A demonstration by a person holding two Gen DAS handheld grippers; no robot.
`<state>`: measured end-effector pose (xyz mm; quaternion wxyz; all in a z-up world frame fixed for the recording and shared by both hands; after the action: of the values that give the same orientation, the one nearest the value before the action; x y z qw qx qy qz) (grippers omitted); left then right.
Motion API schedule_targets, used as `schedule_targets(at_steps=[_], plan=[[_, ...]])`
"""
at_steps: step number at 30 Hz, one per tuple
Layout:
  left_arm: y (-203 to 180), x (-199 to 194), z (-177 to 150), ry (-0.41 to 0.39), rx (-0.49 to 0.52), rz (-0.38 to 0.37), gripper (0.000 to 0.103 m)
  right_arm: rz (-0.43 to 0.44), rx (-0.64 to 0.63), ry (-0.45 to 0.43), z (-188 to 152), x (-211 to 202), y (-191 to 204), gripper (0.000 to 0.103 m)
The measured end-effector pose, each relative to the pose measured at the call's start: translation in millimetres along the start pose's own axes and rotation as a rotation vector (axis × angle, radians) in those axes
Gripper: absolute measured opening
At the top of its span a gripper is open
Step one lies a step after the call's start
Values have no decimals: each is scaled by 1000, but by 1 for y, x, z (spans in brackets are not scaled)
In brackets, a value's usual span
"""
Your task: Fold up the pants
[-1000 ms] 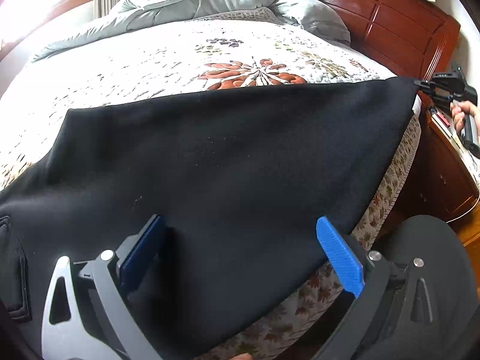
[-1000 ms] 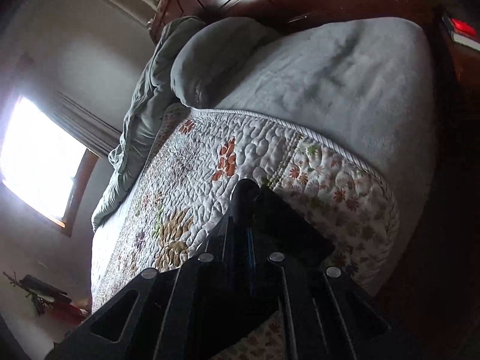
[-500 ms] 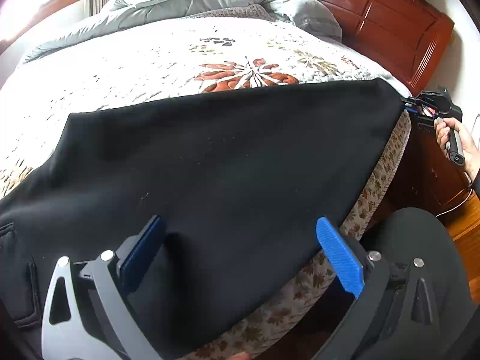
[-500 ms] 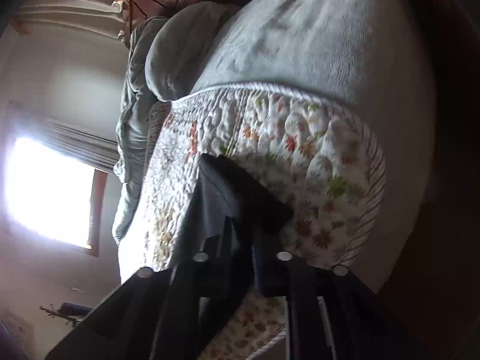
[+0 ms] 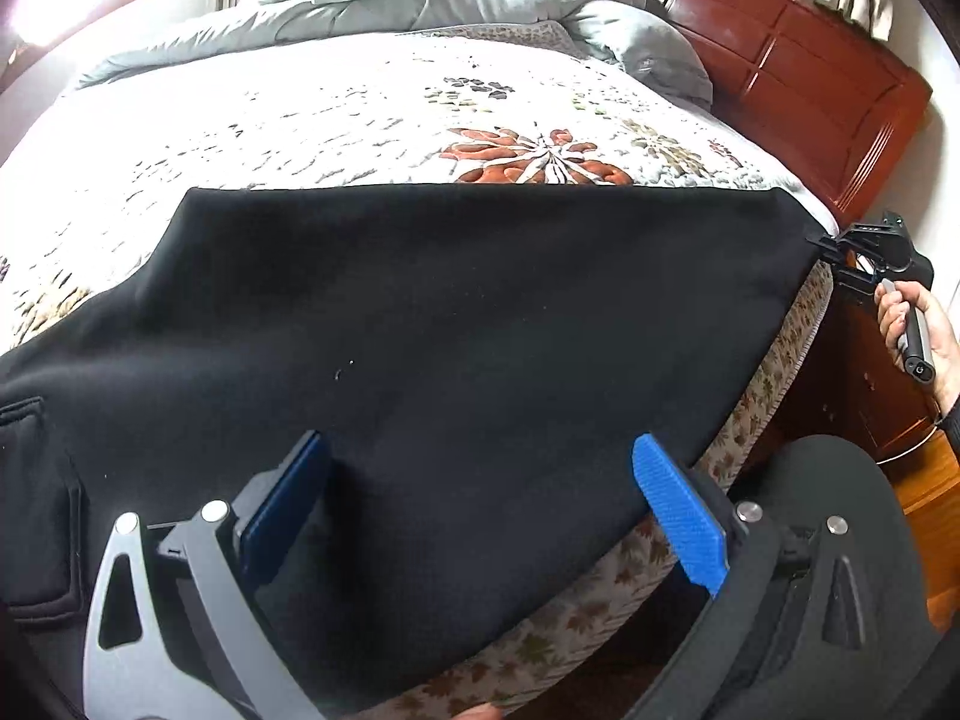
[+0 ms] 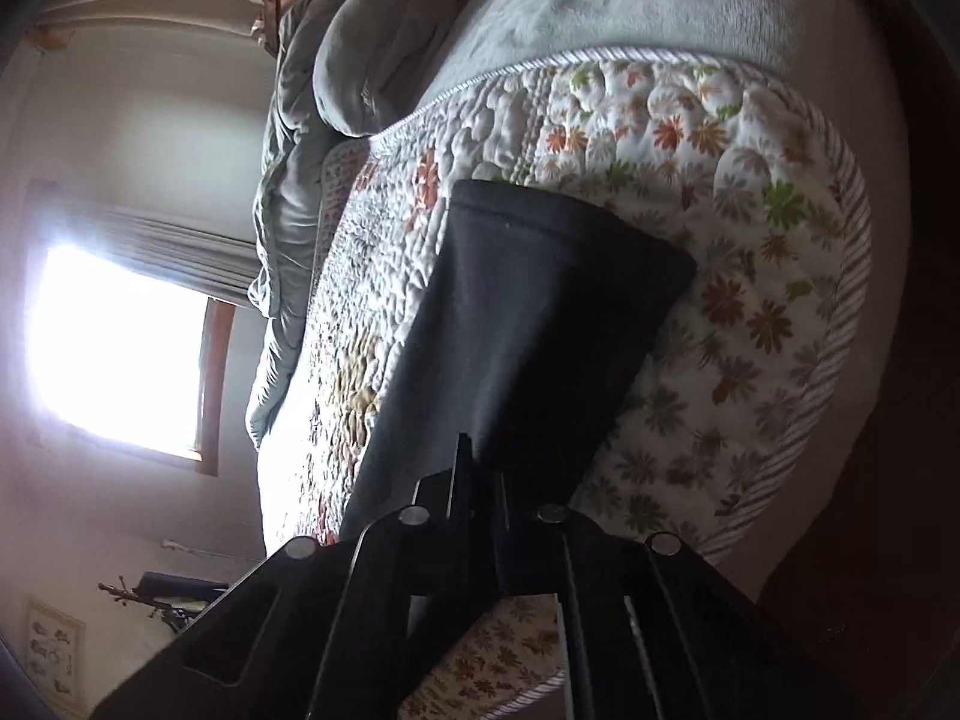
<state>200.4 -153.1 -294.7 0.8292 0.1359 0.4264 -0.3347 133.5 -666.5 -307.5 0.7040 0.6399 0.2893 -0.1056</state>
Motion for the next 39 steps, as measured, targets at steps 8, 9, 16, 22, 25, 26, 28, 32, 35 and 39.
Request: schedule_targets(at_steps=[8, 9, 16, 22, 25, 26, 28, 32, 35, 39], plan=[[0, 3, -5, 12, 9, -3, 100, -40, 18, 22, 5, 8, -18, 6], [0, 4, -6, 16, 12, 1, 100, -43, 12, 23, 6, 9, -19, 6], [-1, -24, 0, -35, 16, 30, 100, -20, -29, 10, -1, -14, -9, 14], [40, -76, -17, -94, -75, 126, 100, 12, -278, 148, -79, -3, 44, 14], [74, -98, -43, -76, -170, 187, 100, 28, -361, 238, -120, 28, 56, 17], [89, -100, -57, -44, -226, 200, 100, 28, -369, 260, -128, 39, 54, 18], [110, -99, -81, 28, -302, 239, 100, 6, -352, 290, -135, 55, 46, 18], [121, -99, -99, 66, -319, 245, 100, -27, -328, 301, -131, 63, 24, 0], [112, -110, -88, 9, -299, 236, 100, -9, -292, 315, -124, 53, 27, 12], [111, -135, -52, -150, -240, 191, 100, 57, -290, 274, -114, 26, 40, 38]])
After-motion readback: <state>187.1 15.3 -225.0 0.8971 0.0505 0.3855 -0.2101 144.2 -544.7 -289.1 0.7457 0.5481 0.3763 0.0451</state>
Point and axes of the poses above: each gripper's, at about its wrist camera, not at the fingertips, and x roughly the way its jaws point, y to its left, z to its top, the point moved 7 cm from there along x, roughly the way its jaws point, and after that the axes turned 13 degrees about x, right-handed, at the moved point
